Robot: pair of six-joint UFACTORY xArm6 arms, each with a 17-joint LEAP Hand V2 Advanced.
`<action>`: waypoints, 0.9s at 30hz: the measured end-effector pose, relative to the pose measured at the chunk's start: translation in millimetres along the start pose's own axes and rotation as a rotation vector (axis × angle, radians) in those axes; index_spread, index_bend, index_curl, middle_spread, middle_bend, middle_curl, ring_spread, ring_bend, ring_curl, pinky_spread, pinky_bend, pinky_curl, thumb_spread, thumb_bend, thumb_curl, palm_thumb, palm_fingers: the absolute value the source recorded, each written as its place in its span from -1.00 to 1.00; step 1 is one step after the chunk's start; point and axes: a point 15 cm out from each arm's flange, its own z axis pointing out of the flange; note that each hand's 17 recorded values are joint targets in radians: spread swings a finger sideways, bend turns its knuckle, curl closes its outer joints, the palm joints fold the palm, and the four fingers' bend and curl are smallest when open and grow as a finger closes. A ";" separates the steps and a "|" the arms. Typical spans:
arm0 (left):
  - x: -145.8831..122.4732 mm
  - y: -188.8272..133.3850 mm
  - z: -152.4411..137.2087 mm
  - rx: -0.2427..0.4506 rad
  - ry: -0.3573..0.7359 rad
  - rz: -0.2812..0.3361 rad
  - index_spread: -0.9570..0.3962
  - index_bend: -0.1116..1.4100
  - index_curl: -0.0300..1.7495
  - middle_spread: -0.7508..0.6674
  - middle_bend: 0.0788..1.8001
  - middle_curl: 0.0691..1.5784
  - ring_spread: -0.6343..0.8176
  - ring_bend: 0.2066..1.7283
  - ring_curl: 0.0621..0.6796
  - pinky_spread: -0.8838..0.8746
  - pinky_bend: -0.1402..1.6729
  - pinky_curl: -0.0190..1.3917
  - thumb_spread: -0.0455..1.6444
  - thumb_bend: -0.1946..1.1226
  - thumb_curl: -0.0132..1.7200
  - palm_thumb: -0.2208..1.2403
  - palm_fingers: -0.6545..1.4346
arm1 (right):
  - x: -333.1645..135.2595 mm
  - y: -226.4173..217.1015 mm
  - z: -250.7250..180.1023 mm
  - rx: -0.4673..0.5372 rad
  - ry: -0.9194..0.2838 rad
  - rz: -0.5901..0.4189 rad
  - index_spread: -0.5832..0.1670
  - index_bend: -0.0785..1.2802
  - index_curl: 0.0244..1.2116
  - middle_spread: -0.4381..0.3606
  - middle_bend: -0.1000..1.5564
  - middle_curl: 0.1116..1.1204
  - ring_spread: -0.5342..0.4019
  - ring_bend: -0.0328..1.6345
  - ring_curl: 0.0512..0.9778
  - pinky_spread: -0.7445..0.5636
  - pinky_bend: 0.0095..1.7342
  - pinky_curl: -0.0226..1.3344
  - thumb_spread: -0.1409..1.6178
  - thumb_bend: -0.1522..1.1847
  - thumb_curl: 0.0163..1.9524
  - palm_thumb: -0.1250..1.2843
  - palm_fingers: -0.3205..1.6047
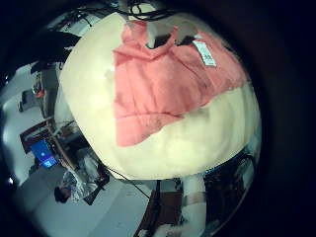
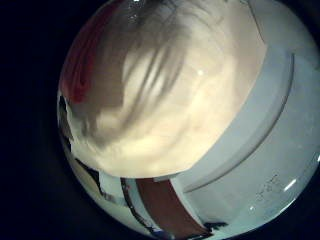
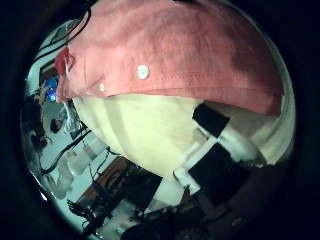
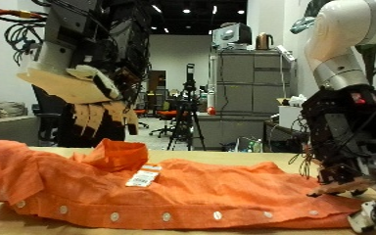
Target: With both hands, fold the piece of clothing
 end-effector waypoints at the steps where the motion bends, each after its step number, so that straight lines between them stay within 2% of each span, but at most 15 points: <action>1: -0.1 -0.2 -0.6 0.001 0.000 -0.002 0.49 -0.65 -0.67 0.63 -0.89 -0.79 0.71 -0.81 -0.45 0.70 -0.56 -0.53 0.13 -0.75 -0.62 -0.49 -0.43 | 0.7 0.8 0.3 -0.004 0.007 -0.003 -0.29 -0.59 -0.52 -0.04 -0.46 -0.49 -0.03 -0.38 -0.56 0.30 -0.80 -0.58 0.27 -0.80 -0.64 0.32 -0.07; 4: -0.4 -1.2 -2.7 0.006 -0.001 -0.002 0.49 -0.65 -0.67 0.62 -0.89 -0.78 0.71 -0.81 -0.45 0.70 -0.56 -0.53 0.13 -0.75 -0.62 -0.49 -0.42 | 6.3 2.6 0.8 -0.013 0.032 -0.006 -0.35 -0.61 -0.51 -0.13 -0.40 -0.45 -0.25 -0.23 -0.50 0.07 -0.70 -0.58 0.25 -0.80 -0.64 0.34 0.27; 6: -0.2 -1.9 -4.4 0.010 -0.003 -0.001 0.49 -0.65 -0.67 0.62 -0.89 -0.78 0.71 -0.81 -0.45 0.70 -0.56 -0.53 0.12 -0.75 -0.62 -0.48 -0.42 | 8.9 3.4 1.5 -0.016 0.034 -0.003 -0.42 -0.58 -0.47 -0.22 -0.32 -0.38 -0.42 -0.12 -0.42 -0.22 -0.55 -0.54 0.22 -0.80 -0.63 0.37 0.56; 8: -0.3 -2.8 -6.1 0.014 -0.003 -0.002 0.49 -0.65 -0.67 0.61 -0.89 -0.78 0.70 -0.80 -0.45 0.70 -0.56 -0.53 0.13 -0.75 -0.62 -0.48 -0.42 | 10.8 4.1 1.0 -0.014 0.034 0.000 -0.46 -0.48 -0.40 -0.28 -0.23 -0.31 -0.46 -0.05 -0.33 -0.41 -0.41 -0.47 0.21 -0.80 -0.63 0.39 0.74; 9: -0.6 -3.0 -6.5 0.014 -0.003 -0.003 0.49 -0.65 -0.67 0.61 -0.89 -0.78 0.70 -0.80 -0.45 0.70 -0.56 -0.53 0.13 -0.75 -0.62 -0.48 -0.42 | 11.4 4.3 1.4 -0.014 0.034 0.000 -0.45 -0.36 -0.34 -0.29 -0.13 -0.25 -0.46 0.00 -0.28 -0.47 -0.35 -0.44 0.21 -0.79 -0.62 0.42 0.87; 13: -1.4 -4.5 -7.8 0.016 -0.003 -0.004 0.49 -0.66 -0.67 0.61 -0.88 -0.77 0.70 -0.81 -0.45 0.70 -0.56 -0.53 0.13 -0.75 -0.62 -0.48 -0.42 | 19.0 7.9 -5.5 0.006 0.032 0.007 -0.41 -0.01 -0.15 -0.30 0.12 -0.09 -0.45 0.18 -0.13 -0.58 -0.13 -0.32 0.21 -0.77 -0.59 0.53 0.87; 17: -2.7 -5.8 -7.8 0.015 -0.002 -0.005 0.49 -0.65 -0.67 0.59 -0.88 -0.76 0.70 -0.81 -0.45 0.70 -0.56 -0.52 0.13 -0.75 -0.62 -0.47 -0.41 | 35.0 22.4 -16.8 0.036 0.032 0.040 -0.37 0.24 0.00 -0.29 0.34 0.07 -0.40 0.36 0.03 -0.51 0.11 -0.17 0.25 -0.67 -0.52 0.75 0.75; 23: -12.2 -3.1 -7.7 0.018 0.008 -0.023 0.49 -0.65 -0.67 0.60 -0.88 -0.76 0.70 -0.81 -0.45 0.70 -0.56 -0.52 0.14 -0.75 -0.63 -0.47 -0.41 | 67.1 60.3 -27.9 0.084 0.030 0.078 -0.32 0.46 0.15 -0.30 0.51 0.22 -0.37 0.53 0.20 -0.43 0.31 -0.02 0.29 -0.65 -0.45 0.82 0.57; 27: -20.2 0.7 -6.9 0.020 0.018 -0.034 0.49 -0.65 -0.67 0.60 -0.88 -0.76 0.70 -0.81 -0.45 0.70 -0.57 -0.52 0.15 -0.75 -0.63 -0.47 -0.41 | 86.6 85.9 -56.7 0.166 0.042 0.100 -0.29 0.55 0.24 -0.31 0.58 0.29 -0.36 0.61 0.29 -0.37 0.38 0.06 0.34 -0.66 -0.40 0.81 0.49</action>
